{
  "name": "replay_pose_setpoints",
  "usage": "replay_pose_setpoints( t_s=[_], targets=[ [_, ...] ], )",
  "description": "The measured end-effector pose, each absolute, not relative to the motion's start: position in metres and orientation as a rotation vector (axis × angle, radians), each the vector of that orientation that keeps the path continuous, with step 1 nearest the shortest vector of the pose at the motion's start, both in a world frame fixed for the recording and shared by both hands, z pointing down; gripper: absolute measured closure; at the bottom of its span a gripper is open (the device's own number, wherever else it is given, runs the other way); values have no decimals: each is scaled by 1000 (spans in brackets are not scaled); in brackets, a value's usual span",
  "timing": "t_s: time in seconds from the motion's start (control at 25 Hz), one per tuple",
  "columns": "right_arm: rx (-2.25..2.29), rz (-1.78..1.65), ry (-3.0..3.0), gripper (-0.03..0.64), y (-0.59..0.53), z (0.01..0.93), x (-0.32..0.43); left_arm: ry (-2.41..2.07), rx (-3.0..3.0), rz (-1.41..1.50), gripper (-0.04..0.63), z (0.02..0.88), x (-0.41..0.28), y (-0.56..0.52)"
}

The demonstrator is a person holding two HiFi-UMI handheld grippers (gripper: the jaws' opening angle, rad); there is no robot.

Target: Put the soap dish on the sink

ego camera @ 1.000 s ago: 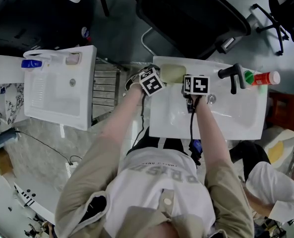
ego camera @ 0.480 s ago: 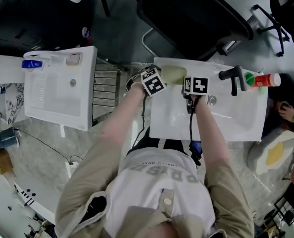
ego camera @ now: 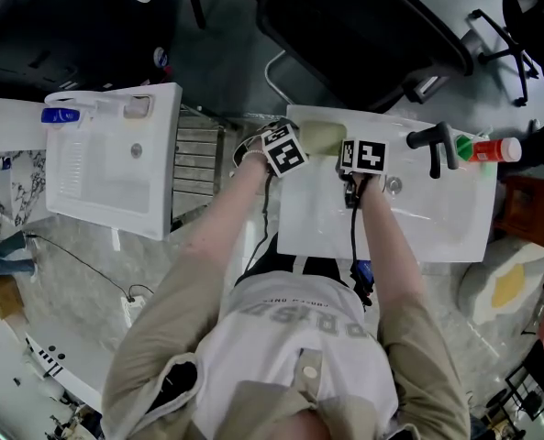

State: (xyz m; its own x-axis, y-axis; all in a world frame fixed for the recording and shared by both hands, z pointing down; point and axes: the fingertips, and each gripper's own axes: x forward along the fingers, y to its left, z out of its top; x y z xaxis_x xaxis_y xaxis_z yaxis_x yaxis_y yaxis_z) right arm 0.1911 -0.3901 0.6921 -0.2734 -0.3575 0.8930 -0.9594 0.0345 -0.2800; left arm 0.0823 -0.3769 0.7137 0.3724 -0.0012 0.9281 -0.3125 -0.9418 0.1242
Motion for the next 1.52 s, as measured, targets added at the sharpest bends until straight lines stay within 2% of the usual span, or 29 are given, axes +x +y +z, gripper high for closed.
replay_pose_setpoints(
  t_s=[0.76, 1.0, 1.52],
  targets=[
    [1394, 1219, -1687, 579, -394, 692, 191, -293, 2361, 1574, 267, 713, 80, -379],
    [1402, 1221, -1707, 502, -395, 692, 192, -292, 2361, 1574, 267, 713, 81, -379],
    [1510, 1217, -1838, 480, -403, 662, 192, -442, 2465, 1416, 267, 678, 82, -391]
  ],
)
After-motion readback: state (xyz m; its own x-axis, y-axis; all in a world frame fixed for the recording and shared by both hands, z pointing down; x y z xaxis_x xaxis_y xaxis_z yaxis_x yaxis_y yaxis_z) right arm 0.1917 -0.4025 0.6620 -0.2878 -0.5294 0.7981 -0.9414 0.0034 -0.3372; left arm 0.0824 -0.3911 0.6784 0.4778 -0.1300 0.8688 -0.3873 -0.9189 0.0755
